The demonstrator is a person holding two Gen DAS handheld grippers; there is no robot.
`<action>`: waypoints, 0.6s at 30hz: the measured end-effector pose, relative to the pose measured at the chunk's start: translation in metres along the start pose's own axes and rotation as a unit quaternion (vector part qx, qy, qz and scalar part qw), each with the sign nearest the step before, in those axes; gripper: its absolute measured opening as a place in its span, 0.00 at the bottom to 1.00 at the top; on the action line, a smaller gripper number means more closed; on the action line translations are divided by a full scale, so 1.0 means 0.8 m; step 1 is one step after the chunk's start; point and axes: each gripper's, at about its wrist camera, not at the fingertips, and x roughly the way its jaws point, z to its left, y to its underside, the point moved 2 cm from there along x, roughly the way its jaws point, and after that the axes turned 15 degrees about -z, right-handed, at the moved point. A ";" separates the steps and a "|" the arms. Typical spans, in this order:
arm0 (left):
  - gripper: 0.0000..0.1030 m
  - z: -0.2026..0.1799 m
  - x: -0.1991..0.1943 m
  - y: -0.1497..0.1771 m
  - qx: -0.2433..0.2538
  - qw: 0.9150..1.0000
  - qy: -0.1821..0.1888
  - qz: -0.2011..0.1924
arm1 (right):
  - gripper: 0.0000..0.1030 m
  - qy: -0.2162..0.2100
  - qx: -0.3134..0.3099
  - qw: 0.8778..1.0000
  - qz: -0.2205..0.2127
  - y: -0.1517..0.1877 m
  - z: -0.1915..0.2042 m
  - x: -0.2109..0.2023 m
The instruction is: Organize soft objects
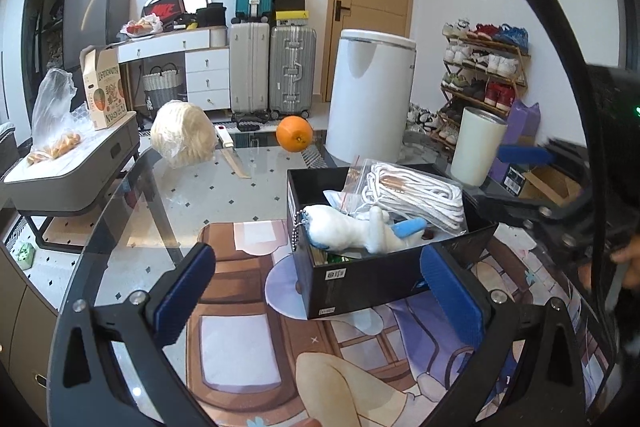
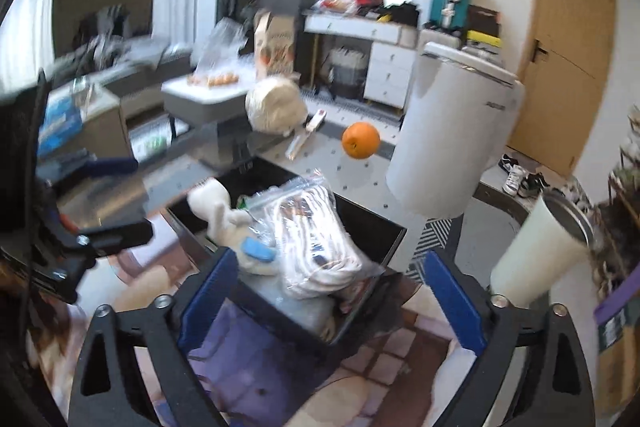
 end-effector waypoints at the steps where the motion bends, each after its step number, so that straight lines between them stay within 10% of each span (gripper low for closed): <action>1: 1.00 0.000 -0.002 0.000 -0.002 1.000 0.000 -0.003 | 0.98 0.003 0.009 1.000 -0.011 0.003 0.004 -0.010; 18: 1.00 -0.004 -0.030 0.022 0.003 0.999 -0.019 -0.048 | 0.99 0.016 0.070 0.996 -0.058 0.055 0.040 -0.074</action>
